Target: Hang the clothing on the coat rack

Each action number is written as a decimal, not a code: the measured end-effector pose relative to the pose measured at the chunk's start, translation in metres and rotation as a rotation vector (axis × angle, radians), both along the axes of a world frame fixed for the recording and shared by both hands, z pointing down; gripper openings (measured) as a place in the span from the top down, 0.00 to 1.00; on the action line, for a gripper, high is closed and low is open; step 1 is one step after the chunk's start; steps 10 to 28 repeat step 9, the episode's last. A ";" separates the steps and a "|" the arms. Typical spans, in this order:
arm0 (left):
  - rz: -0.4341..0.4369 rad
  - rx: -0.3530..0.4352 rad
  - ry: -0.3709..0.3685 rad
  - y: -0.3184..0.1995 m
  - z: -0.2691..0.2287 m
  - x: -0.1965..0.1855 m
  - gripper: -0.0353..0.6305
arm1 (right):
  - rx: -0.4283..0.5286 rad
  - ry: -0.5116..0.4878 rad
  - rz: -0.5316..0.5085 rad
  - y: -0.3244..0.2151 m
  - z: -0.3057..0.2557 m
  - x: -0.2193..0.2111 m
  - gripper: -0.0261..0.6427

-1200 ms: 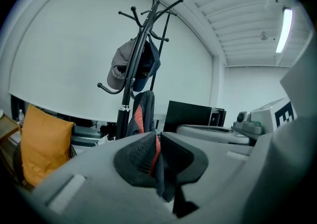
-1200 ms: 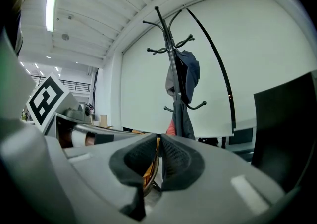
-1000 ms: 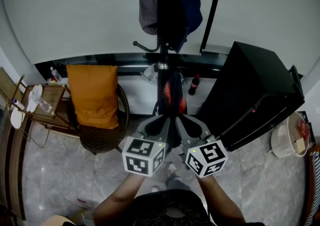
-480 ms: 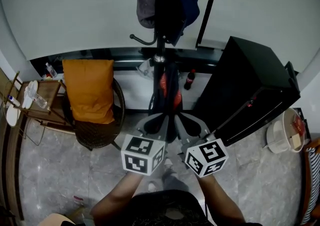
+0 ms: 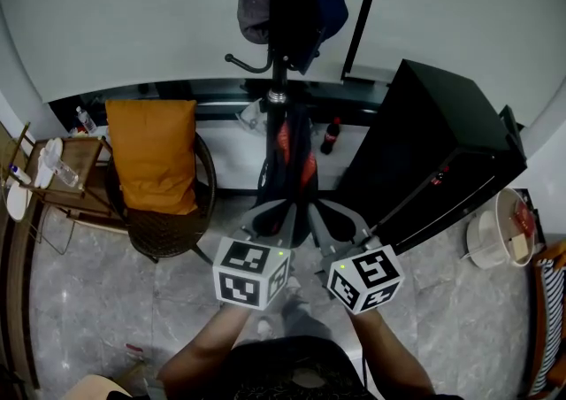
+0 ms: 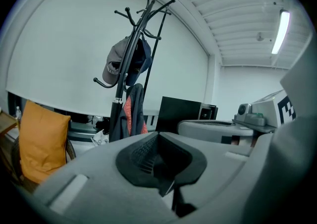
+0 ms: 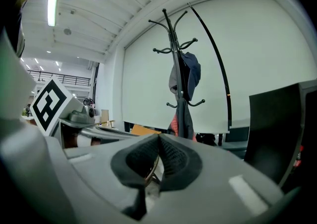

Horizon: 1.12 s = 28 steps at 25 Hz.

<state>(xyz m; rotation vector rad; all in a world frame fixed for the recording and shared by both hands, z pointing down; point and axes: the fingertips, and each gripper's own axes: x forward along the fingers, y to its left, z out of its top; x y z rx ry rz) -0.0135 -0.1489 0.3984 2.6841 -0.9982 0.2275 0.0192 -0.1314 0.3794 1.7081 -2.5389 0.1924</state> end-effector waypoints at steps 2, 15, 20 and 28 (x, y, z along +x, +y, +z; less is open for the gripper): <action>0.001 -0.001 0.000 0.002 0.001 0.001 0.94 | -0.001 0.003 -0.004 0.001 0.000 -0.001 0.96; -0.008 -0.005 0.013 0.005 0.002 0.000 0.94 | -0.004 0.010 -0.014 0.004 0.001 -0.001 0.96; -0.008 -0.005 0.013 0.005 0.002 0.000 0.94 | -0.004 0.010 -0.014 0.004 0.001 -0.001 0.96; -0.008 -0.005 0.013 0.005 0.002 0.000 0.94 | -0.004 0.010 -0.014 0.004 0.001 -0.001 0.96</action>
